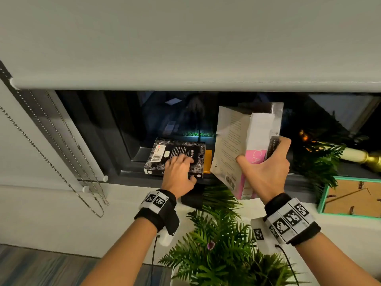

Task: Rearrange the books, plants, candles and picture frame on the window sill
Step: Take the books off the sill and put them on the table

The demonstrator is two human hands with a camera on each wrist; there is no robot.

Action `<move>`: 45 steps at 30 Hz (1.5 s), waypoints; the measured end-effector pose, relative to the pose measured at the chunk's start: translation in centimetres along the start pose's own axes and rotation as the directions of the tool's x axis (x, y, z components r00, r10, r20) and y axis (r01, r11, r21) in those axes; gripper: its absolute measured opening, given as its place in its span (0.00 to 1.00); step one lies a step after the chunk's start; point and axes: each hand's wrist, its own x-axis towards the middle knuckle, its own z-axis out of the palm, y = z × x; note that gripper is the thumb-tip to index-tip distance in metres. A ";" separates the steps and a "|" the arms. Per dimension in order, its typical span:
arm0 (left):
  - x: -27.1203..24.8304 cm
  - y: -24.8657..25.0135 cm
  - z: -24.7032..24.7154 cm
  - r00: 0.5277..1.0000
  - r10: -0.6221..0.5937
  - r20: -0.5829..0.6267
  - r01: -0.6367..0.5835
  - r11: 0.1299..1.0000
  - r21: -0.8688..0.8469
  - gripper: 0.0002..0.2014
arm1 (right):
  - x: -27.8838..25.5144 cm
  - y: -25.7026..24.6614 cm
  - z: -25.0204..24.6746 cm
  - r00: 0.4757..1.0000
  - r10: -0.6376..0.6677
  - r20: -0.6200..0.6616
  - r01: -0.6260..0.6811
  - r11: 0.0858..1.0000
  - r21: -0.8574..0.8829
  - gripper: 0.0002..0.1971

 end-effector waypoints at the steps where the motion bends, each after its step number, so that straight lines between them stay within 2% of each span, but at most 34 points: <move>1: 0.0 0.0 -0.2 1.000 -0.001 -0.001 0.001 1.000 0.016 0.24 | -0.3 0.0 -0.6 1.000 -0.010 0.004 0.010 1.000 0.007 0.35; 4: -0.3 0.2 -0.8 1.000 0.004 -0.002 -0.004 0.999 0.042 0.23 | -1.5 0.0 -2.8 0.999 -0.031 0.016 0.031 0.999 0.021 0.34; 6: -1.0 1.4 -1.2 0.999 0.024 -0.039 -0.025 1.000 -0.012 0.21 | -2.4 0.0 -4.4 0.998 -0.046 0.036 0.045 0.999 0.018 0.34; 9: -2.3 4.7 -1.9 0.990 0.108 -0.089 -0.125 0.967 -0.223 0.18 | -3.8 -0.2 -6.6 0.996 -0.063 0.065 0.062 0.998 0.023 0.34; 12: -4.2 8.4 -3.0 0.973 0.204 -0.106 -0.230 0.874 -0.428 0.17 | -5.7 -0.3 -9.1 0.992 -0.077 0.097 0.073 0.996 0.045 0.35; 14: -5.8 10.6 -4.0 0.971 0.211 -0.111 -0.238 0.823 -0.515 0.18 | -7.1 -0.1 -11.0 0.987 -0.099 0.129 0.091 0.994 0.062 0.35; 17: -8.8 13.1 -5.3 0.985 0.164 -0.054 -0.156 0.711 -0.685 0.27 | -9.3 0.5 -14.2 0.969 -0.118 0.217 0.100 0.991 0.089 0.37; 21: -13.5 14.7 -5.3 0.961 0.261 0.090 -0.102 0.638 -0.763 0.42 | -12.8 1.7 -18.8 0.910 -0.143 0.389 0.123 0.989 0.076 0.35; 23: -16.0 14.8 -4.6 0.945 0.281 0.169 -0.059 0.654 -0.754 0.46 | -14.6 2.8 -20.9 0.880 -0.152 0.450 0.136 0.988 0.068 0.34; 25: -18.4 15.2 -3.8 0.939 0.257 0.227 -0.035 0.732 -0.681 0.48 | -16.4 4.1 -22.6 0.863 -0.134 0.488 0.140 0.990 0.025 0.37; 27: -20.3 16.1 -3.2 0.939 0.241 0.245 -0.053 0.807 -0.588 0.50 | -18.2 5.5 -23.8 0.835 -0.102 0.541 0.144 0.989 -0.036 0.42; 29: -21.4 17.0 -2.5 0.936 0.248 0.251 -0.087 0.852 -0.517 0.57 | -19.8 6.6 -24.7 0.803 -0.062 0.592 0.146 0.985 -0.096 0.46; 31: -22.0 17.4 -1.6 0.928 0.288 0.237 -0.172 0.894 -0.413 0.64 | -21.0 7.3 -25.1 0.776 -0.042 0.630 0.187 0.968 -0.166 0.47; 34: -22.9 17.6 0.0 0.891 0.403 0.209 -0.374 0.912 -0.168 0.62 | -22.0 8.4 -25.0 0.739 -0.059 0.671 0.321 0.906 -0.275 0.44; 36: -24.0 18.1 1.2 0.860 0.461 0.219 -0.444 0.888 -0.121 0.57 | -22.2 9.4 -24.9 0.685 -0.088 0.723 0.434 0.847 -0.308 0.45; 38: -25.1 18.3 2.4 0.838 0.483 0.251 -0.464 0.875 -0.135 0.54 | -22.2 10.4 -24.8 0.608 -0.101 0.787 0.533 0.786 -0.312 0.46; 41: -26.9 18.3 4.2 0.817 0.505 0.277 -0.488 0.863 -0.132 0.47 | -22.3 12.2 -24.6 0.461 -0.067 0.885 0.655 0.698 -0.288 0.46; 45: -28.3 18.4 5.9 0.788 0.498 0.363 -0.527 0.849 -0.022 0.40 | -23.0 14.2 -23.5 0.258 -0.020 0.966 0.798 0.568 -0.202 0.45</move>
